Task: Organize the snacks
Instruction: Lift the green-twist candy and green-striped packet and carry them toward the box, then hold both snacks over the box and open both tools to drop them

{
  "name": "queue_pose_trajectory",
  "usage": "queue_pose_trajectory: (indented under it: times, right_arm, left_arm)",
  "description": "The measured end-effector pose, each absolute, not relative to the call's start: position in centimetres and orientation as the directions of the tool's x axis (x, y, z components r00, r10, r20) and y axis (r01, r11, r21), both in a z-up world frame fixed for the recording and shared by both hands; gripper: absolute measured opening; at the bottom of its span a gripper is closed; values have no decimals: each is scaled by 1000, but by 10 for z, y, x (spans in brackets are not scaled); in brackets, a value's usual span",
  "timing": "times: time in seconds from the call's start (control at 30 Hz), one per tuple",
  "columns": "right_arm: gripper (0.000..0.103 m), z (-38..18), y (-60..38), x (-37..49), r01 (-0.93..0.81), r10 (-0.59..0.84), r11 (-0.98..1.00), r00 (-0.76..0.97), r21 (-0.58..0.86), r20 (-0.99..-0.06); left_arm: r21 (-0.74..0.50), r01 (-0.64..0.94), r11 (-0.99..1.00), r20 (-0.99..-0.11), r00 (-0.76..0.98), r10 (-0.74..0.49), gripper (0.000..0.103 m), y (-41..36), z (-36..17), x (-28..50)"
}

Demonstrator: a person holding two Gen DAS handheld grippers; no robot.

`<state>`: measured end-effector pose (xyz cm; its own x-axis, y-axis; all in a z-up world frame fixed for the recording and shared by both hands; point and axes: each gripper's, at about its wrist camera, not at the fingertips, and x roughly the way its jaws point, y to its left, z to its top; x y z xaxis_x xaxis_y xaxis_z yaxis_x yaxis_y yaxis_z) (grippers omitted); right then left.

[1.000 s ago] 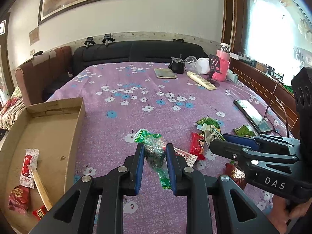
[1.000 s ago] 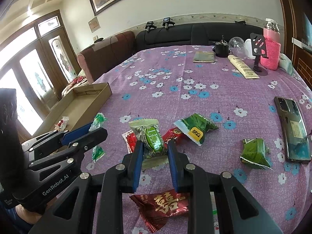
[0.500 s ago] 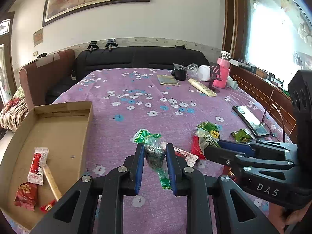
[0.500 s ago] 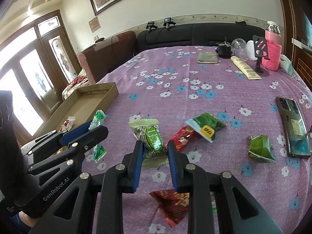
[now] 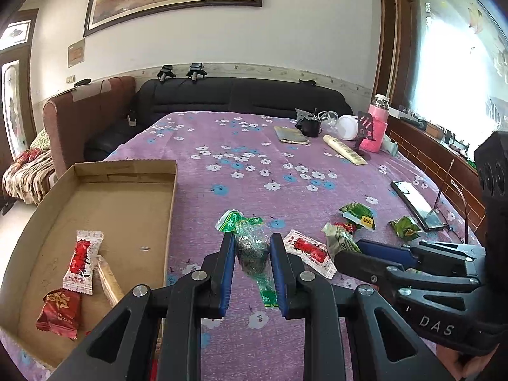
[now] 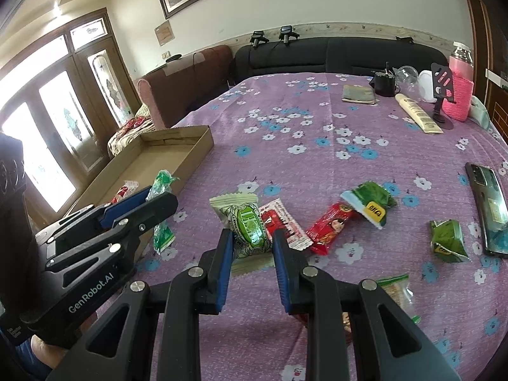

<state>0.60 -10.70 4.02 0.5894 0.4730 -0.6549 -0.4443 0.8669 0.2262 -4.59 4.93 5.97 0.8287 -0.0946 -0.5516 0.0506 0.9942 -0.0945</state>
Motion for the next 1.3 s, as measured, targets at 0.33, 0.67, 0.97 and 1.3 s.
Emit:
queue_pose_trajectory:
  times: [0.33, 0.67, 0.97, 1.3]
  right_arm:
    - [24, 42, -89, 3, -466, 479, 858, 578, 214, -660]
    - [24, 51, -42, -5, -540, 517, 819, 547, 194, -659]
    - [25, 56, 15, -21, -642, 567, 749, 490, 166, -662]
    - [25, 39, 80, -32, -726, 589, 674, 415, 138, -693]
  left_arm:
    - [-124, 30, 992, -540, 836, -93, 23, 64, 63, -48]
    - [-181, -68, 981, -508, 861, -34, 23, 118, 72, -59]
    - [-243, -231, 942, -528, 846, 72, 23, 196, 59, -74]
    - [-319, -299, 899, -634, 772, 32, 23, 237, 35, -58]
